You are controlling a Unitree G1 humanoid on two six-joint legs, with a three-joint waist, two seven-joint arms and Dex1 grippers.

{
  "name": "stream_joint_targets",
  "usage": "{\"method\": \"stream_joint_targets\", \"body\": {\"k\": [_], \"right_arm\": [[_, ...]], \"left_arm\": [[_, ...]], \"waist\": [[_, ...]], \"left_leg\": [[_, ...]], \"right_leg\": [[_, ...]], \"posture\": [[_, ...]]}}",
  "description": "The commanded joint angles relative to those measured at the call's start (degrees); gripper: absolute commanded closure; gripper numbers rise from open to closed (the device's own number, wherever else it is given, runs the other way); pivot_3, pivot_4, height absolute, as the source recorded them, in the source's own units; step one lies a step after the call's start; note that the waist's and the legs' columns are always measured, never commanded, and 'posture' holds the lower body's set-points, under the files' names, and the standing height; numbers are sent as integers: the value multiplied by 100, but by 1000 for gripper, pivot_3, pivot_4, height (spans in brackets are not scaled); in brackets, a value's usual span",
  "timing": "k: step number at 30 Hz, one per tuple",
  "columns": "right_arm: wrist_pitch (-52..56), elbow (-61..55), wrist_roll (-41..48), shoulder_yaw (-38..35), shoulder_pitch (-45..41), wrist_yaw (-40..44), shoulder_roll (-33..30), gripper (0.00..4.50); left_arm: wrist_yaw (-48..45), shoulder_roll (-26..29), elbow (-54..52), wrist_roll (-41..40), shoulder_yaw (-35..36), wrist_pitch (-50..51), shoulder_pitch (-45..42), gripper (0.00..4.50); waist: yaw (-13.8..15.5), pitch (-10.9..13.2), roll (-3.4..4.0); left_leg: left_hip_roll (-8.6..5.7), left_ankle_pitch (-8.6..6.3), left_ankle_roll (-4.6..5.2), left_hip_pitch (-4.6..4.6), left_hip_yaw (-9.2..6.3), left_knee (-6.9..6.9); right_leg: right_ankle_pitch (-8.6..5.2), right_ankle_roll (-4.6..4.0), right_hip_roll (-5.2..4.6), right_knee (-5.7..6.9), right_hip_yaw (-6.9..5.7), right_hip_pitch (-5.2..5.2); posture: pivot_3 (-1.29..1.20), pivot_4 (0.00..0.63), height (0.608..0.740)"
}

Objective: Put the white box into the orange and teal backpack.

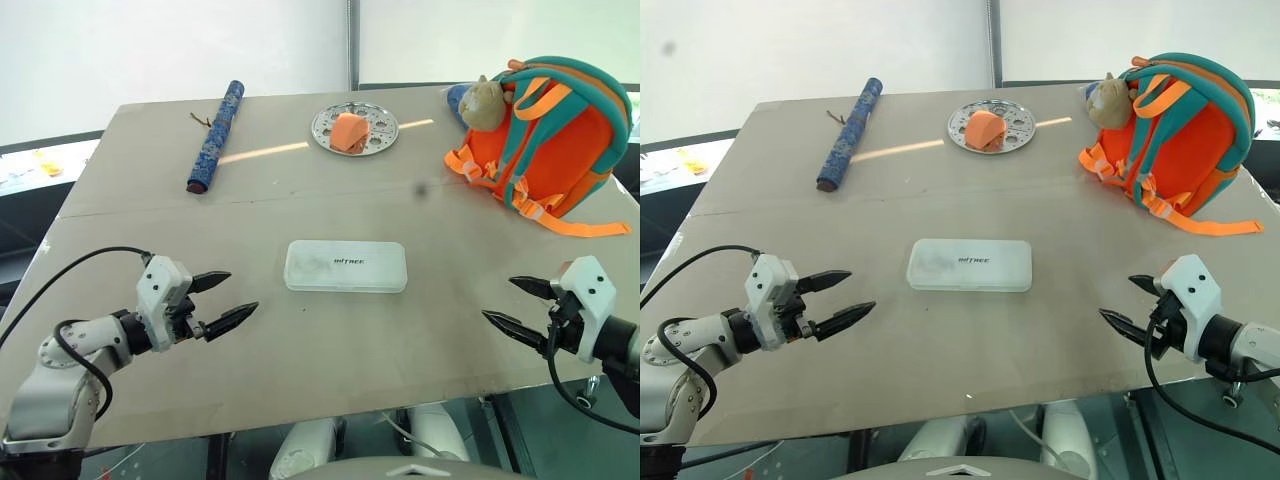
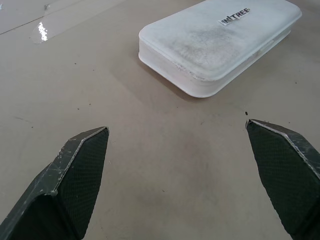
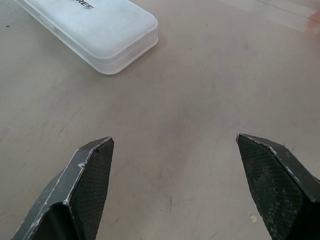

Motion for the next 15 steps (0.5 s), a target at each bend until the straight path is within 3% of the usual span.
{"method": "stream_joint_targets", "body": {"k": [1, 4, 7, 10, 15], "right_arm": [[-129, -300, -7, -41, -80, -311, 191, 668], [-30, -707, -377, 469, -415, -1240, 659, 668], [348, -650, -190, 617, -738, -1596, 953, 668], [617, -499, -302, 904, -1156, -2129, 1297, 1476], [904, -302, -648, 1439, -1731, -2723, 1591, 3944]], "left_arm": [[172, -134, -82, -18, -121, -21, -309, 0], [621, -494, 69, -39, -304, 99, -957, 0], [908, -732, 83, -166, -289, 296, -1238, 0], [1317, -928, 204, -396, -242, 782, -1637, 813], [2073, -971, 226, -551, -327, 1942, -2121, 3341]], "waist": [[11, 0, -1], [24, -1, -5], [-13, -3, -8], [-24, -2, -9], [-9, -1, -8]], "left_leg": [[0, 0, 0, 0, 0, 0], [0, 1, -1, -1, -4, 2], [0, 1, -3, 1, -5, 4], [-1, -1, -3, 2, -1, 2], [-3, -1, -5, -1, -9, -1]], "right_leg": [[0, 0, 0, 0, 0, 0], [0, 0, -2, 4, -5, 2], [1, 0, -1, 7, -2, 2], [1, -1, 4, 1, 9, -4], [2, -1, 4, 4, 1, -8]], "posture": [[0, 150, 733], [0, 150, 733], [0, 150, 733], [0, 150, 733], [0, 150, 733]]}}
